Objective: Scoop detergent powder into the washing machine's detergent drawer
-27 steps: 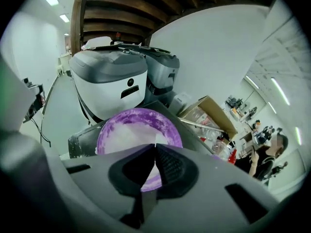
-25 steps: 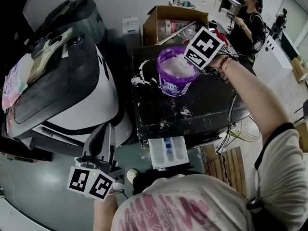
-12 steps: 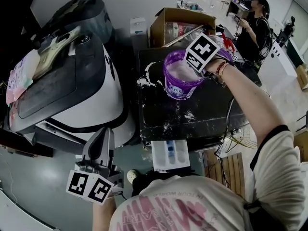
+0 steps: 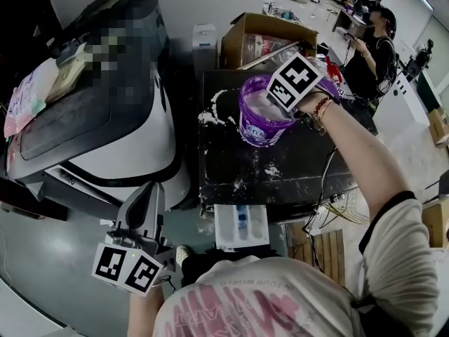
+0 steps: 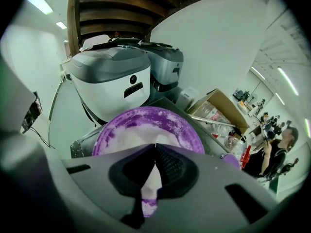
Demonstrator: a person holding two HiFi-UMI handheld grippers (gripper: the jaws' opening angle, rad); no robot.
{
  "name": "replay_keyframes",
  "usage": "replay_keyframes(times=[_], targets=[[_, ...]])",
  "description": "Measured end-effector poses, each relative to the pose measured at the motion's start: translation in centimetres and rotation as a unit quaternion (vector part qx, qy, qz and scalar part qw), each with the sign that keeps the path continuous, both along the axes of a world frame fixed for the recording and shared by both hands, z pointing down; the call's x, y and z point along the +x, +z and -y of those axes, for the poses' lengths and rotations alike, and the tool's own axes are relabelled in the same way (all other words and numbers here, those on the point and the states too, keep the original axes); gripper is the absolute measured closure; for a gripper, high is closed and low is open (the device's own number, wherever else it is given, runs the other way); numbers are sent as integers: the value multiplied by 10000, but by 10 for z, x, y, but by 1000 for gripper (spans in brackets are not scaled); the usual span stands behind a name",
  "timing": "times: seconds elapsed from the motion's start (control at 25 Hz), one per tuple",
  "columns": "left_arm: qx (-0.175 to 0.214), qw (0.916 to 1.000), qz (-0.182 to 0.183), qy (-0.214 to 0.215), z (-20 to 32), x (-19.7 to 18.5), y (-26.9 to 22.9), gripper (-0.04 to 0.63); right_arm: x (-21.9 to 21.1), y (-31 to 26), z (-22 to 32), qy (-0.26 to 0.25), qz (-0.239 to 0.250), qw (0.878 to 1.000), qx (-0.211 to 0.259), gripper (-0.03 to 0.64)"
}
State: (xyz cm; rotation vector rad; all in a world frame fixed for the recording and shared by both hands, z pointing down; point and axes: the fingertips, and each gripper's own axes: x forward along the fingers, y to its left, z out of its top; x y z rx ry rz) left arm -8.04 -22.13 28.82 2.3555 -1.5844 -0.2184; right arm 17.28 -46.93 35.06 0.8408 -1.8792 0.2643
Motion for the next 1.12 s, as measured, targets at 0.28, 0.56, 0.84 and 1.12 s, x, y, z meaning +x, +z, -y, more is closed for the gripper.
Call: replay_keyframes(times=[0.28,0.56,0.84,1.12], targets=[[7,9997,249,-14,-1,5,6,592,-11,1,-10,-178,121,9997,-71,614],[-31,9998,199,-19,-2,9,6,592,-19,0,-21,-260,382,9988,-182,614],[24,9999,111,2,-3,17,5,592,-27,-9,-34,-441,483,9976,-220,614],[125,9999,37,58,-3,26,2,592,-30,-12,-45,-303,893,9950,-334,612]])
